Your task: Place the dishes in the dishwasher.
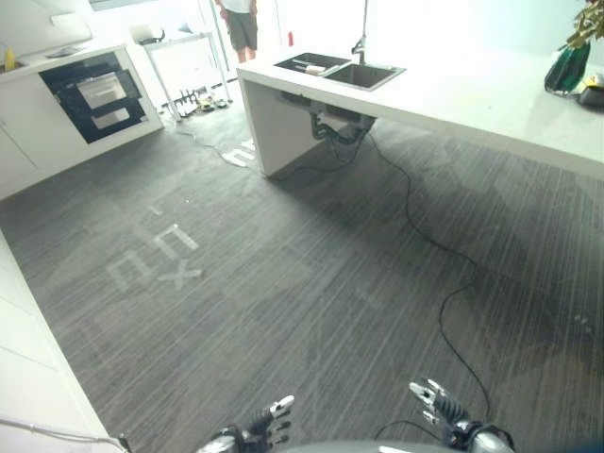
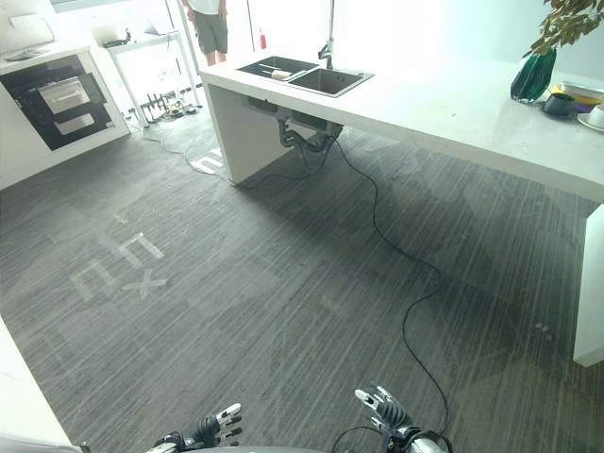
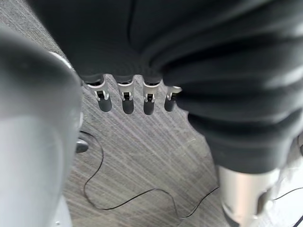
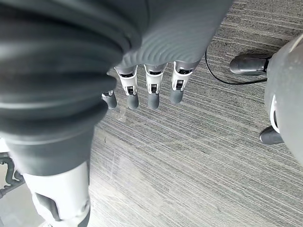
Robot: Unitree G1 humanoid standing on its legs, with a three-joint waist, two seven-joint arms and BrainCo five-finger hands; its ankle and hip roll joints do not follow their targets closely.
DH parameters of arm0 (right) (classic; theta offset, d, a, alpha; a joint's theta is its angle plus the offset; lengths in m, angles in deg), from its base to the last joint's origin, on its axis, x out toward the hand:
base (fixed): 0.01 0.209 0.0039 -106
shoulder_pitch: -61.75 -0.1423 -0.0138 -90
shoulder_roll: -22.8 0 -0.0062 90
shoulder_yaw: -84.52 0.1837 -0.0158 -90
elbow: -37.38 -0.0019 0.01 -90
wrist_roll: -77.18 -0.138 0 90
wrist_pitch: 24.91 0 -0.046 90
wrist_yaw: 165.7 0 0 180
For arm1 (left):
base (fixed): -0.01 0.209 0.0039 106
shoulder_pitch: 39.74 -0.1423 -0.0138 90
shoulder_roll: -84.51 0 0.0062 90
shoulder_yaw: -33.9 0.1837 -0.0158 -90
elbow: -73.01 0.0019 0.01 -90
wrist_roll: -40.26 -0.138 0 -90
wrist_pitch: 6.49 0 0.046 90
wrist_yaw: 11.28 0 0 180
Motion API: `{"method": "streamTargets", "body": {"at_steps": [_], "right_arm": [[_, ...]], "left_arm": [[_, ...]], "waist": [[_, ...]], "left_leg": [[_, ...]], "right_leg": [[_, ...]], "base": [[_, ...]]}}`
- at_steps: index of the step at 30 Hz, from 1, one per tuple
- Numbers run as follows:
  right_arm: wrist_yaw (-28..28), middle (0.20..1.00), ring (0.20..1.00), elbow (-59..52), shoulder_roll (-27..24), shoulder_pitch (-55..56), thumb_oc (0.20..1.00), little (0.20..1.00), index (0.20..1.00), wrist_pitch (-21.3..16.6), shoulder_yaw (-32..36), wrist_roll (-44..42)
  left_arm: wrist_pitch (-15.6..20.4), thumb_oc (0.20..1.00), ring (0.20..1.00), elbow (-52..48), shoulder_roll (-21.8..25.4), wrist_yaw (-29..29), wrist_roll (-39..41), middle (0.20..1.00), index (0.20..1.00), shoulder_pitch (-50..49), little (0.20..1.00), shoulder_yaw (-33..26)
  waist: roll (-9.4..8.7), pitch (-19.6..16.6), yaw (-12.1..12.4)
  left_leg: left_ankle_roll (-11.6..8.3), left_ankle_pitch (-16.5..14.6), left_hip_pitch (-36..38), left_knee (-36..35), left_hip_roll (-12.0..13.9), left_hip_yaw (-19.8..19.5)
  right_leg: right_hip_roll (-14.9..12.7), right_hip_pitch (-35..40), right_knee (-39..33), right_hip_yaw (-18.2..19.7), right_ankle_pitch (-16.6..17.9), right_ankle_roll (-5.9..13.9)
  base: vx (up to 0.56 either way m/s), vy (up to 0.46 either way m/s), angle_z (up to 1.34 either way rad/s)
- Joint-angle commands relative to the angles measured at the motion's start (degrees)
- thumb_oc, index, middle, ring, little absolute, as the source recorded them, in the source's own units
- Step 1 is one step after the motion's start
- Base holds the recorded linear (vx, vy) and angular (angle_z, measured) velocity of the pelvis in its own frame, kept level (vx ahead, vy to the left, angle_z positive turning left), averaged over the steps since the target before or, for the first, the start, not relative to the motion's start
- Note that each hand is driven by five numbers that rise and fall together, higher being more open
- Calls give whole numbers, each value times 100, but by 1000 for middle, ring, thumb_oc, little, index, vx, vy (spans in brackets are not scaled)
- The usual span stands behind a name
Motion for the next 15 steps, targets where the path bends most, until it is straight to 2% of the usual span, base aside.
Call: {"method": "streamTargets", "body": {"at_steps": [1,6,11,13,15], "right_arm": [[29,1000,1000,379,89,-433,1000,1000,1000,-65,-187,168],[71,1000,1000,447,81,-431,1000,1000,1000,-39,-245,273],[175,1000,1000,444,66,-412,1000,1000,1000,-66,-350,411],[205,1000,1000,436,66,-416,1000,1000,1000,-89,-391,443],[261,1000,1000,402,59,-431,1000,1000,1000,-90,-440,444]], "left_arm": [[73,1000,1000,193,51,14,-465,1000,1000,357,1000,320],[140,1000,1000,194,73,-234,-474,1000,1000,376,1000,374],[301,1000,1000,236,108,-1013,-843,1000,1000,402,1000,410],[343,1000,1000,269,120,-1154,-946,1000,1000,439,1000,404],[486,1000,1000,299,142,-1440,-1323,1000,1000,454,1000,445]], "waist": [[-185,-140,112],[-180,-128,117],[-186,-105,121],[-197,-94,115],[-211,-81,111]], "left_leg": [[-440,170,-152,112,412,230],[-448,174,-147,94,419,223],[-463,198,-162,86,429,194],[-467,201,-170,91,430,184],[-472,207,-185,108,435,169]], "right_leg": [[-677,257,-55,430,-175,756],[-666,261,-63,420,-185,760],[-651,258,-87,417,-175,752],[-643,256,-95,431,-170,745],[-624,252,-106,458,-166,735]], "base": [[0,0,0],[0,0,0],[0,0,0],[0,0,0],[0,0,0]]}}
